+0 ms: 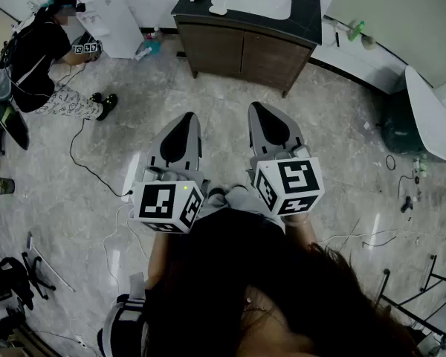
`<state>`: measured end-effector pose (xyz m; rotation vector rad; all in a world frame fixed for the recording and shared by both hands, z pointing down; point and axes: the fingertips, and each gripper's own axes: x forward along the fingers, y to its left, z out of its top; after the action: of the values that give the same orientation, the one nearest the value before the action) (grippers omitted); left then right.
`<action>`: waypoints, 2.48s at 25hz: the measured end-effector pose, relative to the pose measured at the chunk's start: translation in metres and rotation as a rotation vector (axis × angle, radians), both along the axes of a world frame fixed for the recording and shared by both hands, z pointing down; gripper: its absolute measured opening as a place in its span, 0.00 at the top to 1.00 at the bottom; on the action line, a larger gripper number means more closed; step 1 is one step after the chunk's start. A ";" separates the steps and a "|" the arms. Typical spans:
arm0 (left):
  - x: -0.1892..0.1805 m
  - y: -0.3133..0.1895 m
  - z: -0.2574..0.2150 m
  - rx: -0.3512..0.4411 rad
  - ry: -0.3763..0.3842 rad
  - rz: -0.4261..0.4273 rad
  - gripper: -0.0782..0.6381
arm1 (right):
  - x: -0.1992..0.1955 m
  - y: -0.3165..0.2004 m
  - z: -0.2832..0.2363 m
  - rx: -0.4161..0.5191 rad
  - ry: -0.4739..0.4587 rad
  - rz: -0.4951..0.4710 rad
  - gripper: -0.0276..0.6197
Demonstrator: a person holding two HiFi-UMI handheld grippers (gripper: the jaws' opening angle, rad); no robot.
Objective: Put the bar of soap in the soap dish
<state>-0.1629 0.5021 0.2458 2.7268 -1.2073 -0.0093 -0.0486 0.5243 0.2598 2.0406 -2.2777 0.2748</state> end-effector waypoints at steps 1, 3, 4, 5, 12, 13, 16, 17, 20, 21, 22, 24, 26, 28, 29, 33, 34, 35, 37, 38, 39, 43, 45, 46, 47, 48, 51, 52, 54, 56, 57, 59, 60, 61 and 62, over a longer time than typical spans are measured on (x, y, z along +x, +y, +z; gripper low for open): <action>0.001 0.000 0.001 -0.008 0.001 0.005 0.89 | 0.000 0.000 0.001 -0.001 -0.001 0.000 0.93; 0.004 0.000 0.003 -0.022 0.002 0.012 0.89 | 0.002 -0.001 0.002 -0.004 -0.003 0.000 0.93; 0.006 -0.001 0.004 -0.026 0.002 0.013 0.89 | 0.003 -0.002 0.003 -0.005 -0.004 -0.001 0.93; 0.007 -0.002 0.005 -0.028 0.002 0.013 0.89 | 0.004 -0.003 0.003 -0.004 -0.004 -0.003 0.93; 0.022 -0.010 0.013 -0.057 -0.010 0.012 0.89 | 0.016 -0.010 0.006 0.017 -0.027 -0.017 0.93; 0.025 -0.011 0.014 -0.061 -0.012 0.010 0.89 | 0.019 -0.010 0.006 0.022 -0.031 -0.022 0.93; 0.038 -0.013 0.016 -0.064 -0.010 0.000 0.89 | 0.031 -0.013 0.006 0.035 -0.028 -0.039 0.93; 0.043 -0.014 0.017 -0.066 -0.008 -0.005 0.89 | 0.035 -0.014 0.007 0.037 -0.026 -0.048 0.93; 0.056 -0.017 0.023 -0.081 -0.006 -0.025 0.89 | 0.047 -0.020 0.012 0.041 -0.027 -0.075 0.93; 0.059 -0.020 0.025 -0.088 -0.007 -0.031 0.89 | 0.050 -0.025 0.014 0.040 -0.030 -0.082 0.93; 0.062 -0.023 0.028 -0.095 -0.009 -0.035 0.89 | 0.052 -0.031 0.016 0.037 -0.036 -0.090 0.93; 0.064 -0.032 0.032 -0.107 -0.012 -0.044 0.89 | 0.053 -0.044 0.020 0.035 -0.053 -0.109 0.93; 0.064 -0.046 0.035 -0.113 -0.015 -0.058 0.89 | 0.052 -0.058 0.022 0.037 -0.069 -0.137 0.93; 0.065 -0.063 0.038 -0.116 -0.018 -0.071 0.89 | 0.052 -0.075 0.025 0.038 -0.087 -0.161 0.93; 0.065 -0.071 0.040 -0.119 -0.019 -0.076 0.89 | 0.053 -0.084 0.027 0.036 -0.099 -0.167 0.93; 0.067 -0.115 0.052 -0.134 -0.018 -0.081 0.89 | 0.059 -0.127 0.040 0.022 -0.131 -0.170 0.93; 0.068 -0.129 0.054 -0.134 -0.018 -0.080 0.89 | 0.060 -0.140 0.042 0.021 -0.130 -0.169 0.93; 0.069 -0.144 0.055 -0.132 -0.017 -0.077 0.89 | 0.061 -0.154 0.044 0.020 -0.128 -0.168 0.93; 0.071 -0.176 0.055 -0.126 -0.014 -0.071 0.89 | 0.061 -0.185 0.045 0.019 -0.120 -0.167 0.93; 0.072 -0.193 0.054 -0.122 -0.010 -0.066 0.89 | 0.060 -0.201 0.044 0.018 -0.117 -0.168 0.93; 0.073 -0.210 0.052 -0.117 -0.008 -0.060 0.89 | 0.060 -0.217 0.043 0.019 -0.113 -0.168 0.93; 0.077 -0.279 0.040 -0.100 0.001 -0.035 0.89 | 0.059 -0.288 0.028 0.036 -0.106 -0.165 0.93; 0.076 -0.312 0.033 -0.093 0.011 -0.022 0.89 | 0.058 -0.322 0.020 0.047 -0.097 -0.159 0.93; 0.076 -0.327 0.031 -0.090 0.013 -0.016 0.89 | 0.058 -0.337 0.018 0.050 -0.092 -0.155 0.93; 0.076 -0.341 0.030 -0.089 0.012 -0.010 0.89 | 0.058 -0.351 0.017 0.049 -0.087 -0.150 0.93; 0.076 -0.354 0.030 -0.089 0.011 -0.006 0.89 | 0.058 -0.363 0.016 0.045 -0.085 -0.148 0.93; 0.075 -0.386 0.033 -0.108 0.014 -0.003 0.89 | 0.060 -0.394 0.020 0.022 -0.085 -0.143 0.93; 0.076 -0.395 0.036 -0.118 0.016 -0.003 0.89 | 0.062 -0.402 0.023 0.011 -0.084 -0.141 0.93; 0.078 -0.409 0.043 -0.139 0.016 0.000 0.89 | 0.067 -0.416 0.030 -0.011 -0.086 -0.136 0.93; 0.081 -0.423 0.051 -0.158 0.014 0.002 0.89 | 0.074 -0.431 0.039 -0.029 -0.087 -0.132 0.93; 0.084 -0.430 0.056 -0.167 0.012 0.001 0.89 | 0.078 -0.440 0.043 -0.036 -0.084 -0.129 0.93; 0.089 -0.446 0.063 -0.181 0.006 -0.003 0.89 | 0.089 -0.458 0.050 -0.047 -0.079 -0.121 0.93; 0.092 -0.456 0.066 -0.183 0.001 -0.007 0.89 | 0.095 -0.468 0.053 -0.050 -0.080 -0.119 0.93; 0.095 -0.468 0.069 -0.183 -0.005 -0.014 0.89 | 0.102 -0.480 0.055 -0.052 -0.082 -0.117 0.93; 0.097 -0.481 0.071 -0.182 -0.010 -0.023 0.89 | 0.108 -0.492 0.056 -0.053 -0.083 -0.117 0.93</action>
<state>-0.0659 0.0215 0.3169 2.5586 -1.1801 0.1060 0.0597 0.0323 0.3161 1.8964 -2.4000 0.4145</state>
